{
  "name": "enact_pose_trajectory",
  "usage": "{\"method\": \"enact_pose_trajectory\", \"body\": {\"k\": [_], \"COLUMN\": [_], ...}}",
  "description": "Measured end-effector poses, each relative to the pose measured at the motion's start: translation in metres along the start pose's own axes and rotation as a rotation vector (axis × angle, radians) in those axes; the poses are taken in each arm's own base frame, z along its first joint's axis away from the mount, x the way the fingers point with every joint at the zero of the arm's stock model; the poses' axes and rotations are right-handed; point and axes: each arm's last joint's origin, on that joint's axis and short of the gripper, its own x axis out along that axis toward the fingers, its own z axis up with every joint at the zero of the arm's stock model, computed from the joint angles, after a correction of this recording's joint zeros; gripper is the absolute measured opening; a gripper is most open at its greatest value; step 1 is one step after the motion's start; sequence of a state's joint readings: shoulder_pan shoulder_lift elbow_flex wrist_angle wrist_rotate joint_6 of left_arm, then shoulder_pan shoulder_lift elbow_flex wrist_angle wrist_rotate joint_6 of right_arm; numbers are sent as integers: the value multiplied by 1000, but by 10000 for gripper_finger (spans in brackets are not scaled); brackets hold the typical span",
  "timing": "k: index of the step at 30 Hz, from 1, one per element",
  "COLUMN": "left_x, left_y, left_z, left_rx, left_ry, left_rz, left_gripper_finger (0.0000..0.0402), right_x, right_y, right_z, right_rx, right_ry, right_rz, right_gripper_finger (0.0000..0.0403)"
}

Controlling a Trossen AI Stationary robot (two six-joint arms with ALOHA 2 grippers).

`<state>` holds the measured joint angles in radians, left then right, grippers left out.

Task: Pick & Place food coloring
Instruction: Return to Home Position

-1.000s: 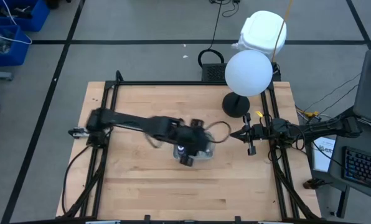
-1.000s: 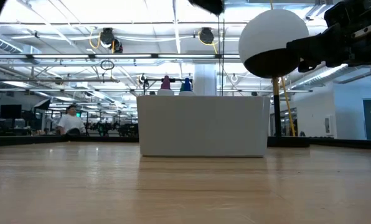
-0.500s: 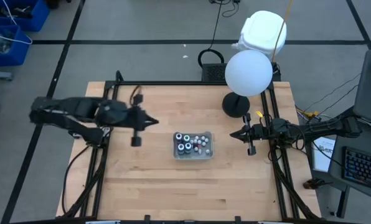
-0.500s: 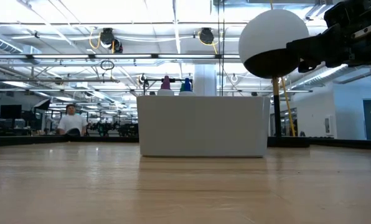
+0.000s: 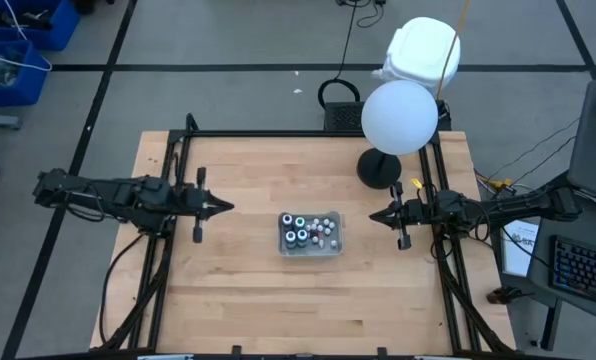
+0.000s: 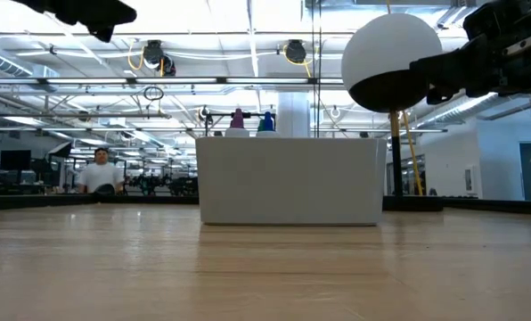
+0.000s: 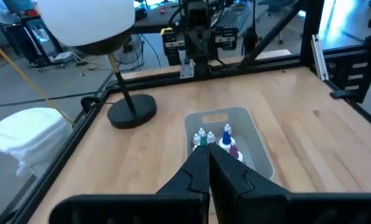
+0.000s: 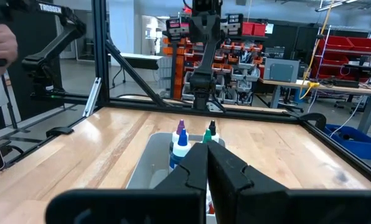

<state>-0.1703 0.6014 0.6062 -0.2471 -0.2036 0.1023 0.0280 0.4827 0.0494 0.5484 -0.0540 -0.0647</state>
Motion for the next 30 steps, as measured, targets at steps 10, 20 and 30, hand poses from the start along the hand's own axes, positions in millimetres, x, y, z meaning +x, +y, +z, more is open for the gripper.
{"method": "enact_pose_trajectory", "body": {"k": [10, 20, 30], "left_x": [-20, -27, -10], "left_y": [5, 5, 0], "left_z": [-10, -19, -79], "left_rx": [-42, -3, -23], "left_ry": [-86, -116, -159], "left_rz": [34, 43, 72], "left_gripper_finger": [5, 4, 7], "right_x": [0, 0, 0], "right_y": [0, 0, 0], "right_z": [-1, -1, 0], "right_rx": [2, 27, 32], "right_ry": [11, 8, 1], "right_rz": [0, 0, 2], "right_gripper_finger": [0, 0, 0]}}
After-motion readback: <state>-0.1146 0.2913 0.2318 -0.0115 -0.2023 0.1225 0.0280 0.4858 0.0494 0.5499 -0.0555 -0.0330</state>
